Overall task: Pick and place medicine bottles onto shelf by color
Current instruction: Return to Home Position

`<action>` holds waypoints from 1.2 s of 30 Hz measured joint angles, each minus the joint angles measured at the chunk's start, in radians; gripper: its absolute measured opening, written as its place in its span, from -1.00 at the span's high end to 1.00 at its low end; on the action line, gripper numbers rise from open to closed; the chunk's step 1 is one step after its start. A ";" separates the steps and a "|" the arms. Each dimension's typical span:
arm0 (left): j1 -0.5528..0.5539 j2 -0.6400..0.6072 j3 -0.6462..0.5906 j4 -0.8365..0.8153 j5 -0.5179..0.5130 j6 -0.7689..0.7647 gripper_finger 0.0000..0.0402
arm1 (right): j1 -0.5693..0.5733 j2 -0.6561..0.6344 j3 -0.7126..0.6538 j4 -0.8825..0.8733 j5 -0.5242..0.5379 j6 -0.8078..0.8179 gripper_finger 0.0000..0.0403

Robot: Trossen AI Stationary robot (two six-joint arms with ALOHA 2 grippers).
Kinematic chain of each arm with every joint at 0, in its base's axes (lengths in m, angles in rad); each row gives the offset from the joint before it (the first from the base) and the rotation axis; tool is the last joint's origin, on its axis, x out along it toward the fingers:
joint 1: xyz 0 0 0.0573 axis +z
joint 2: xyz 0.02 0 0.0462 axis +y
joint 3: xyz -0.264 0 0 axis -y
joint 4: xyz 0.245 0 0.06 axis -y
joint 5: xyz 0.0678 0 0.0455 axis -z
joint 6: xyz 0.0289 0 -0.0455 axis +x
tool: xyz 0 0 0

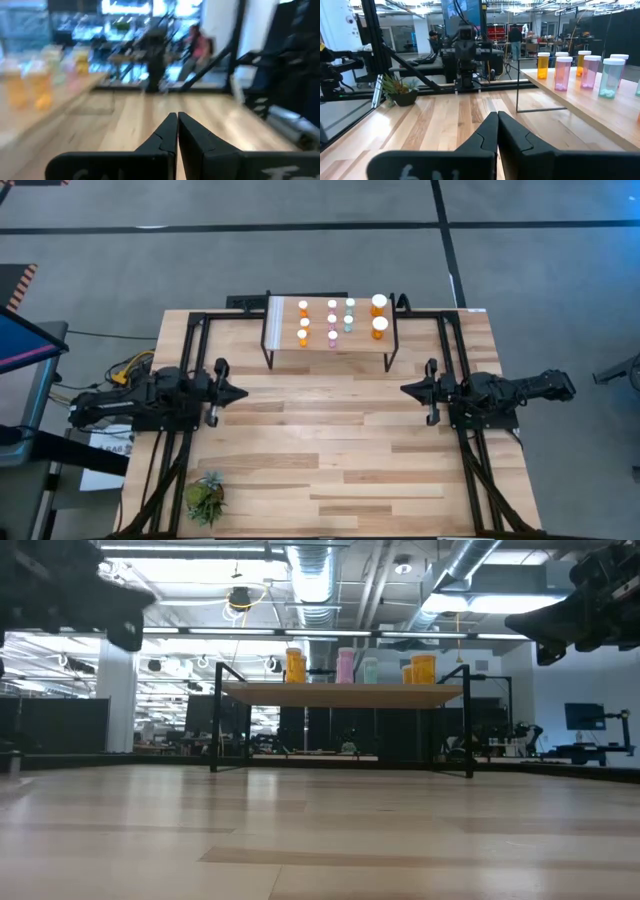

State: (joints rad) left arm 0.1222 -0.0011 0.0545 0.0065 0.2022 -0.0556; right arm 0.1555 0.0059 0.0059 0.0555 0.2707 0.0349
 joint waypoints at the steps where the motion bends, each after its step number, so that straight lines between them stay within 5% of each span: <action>1: 0.000 0.002 -0.014 0.004 -0.025 -0.006 1.00 | 0.000 0.000 0.000 0.000 0.000 0.000 0.86; 36: 0.000 0.022 -0.039 0.027 -0.038 -0.038 1.00 | -0.001 0.000 0.000 0.004 -0.003 0.000 0.86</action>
State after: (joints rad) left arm 0.1226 0.0212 0.0158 0.0337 0.1638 -0.0940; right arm 0.1547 0.0055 0.0055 0.0593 0.2676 0.0349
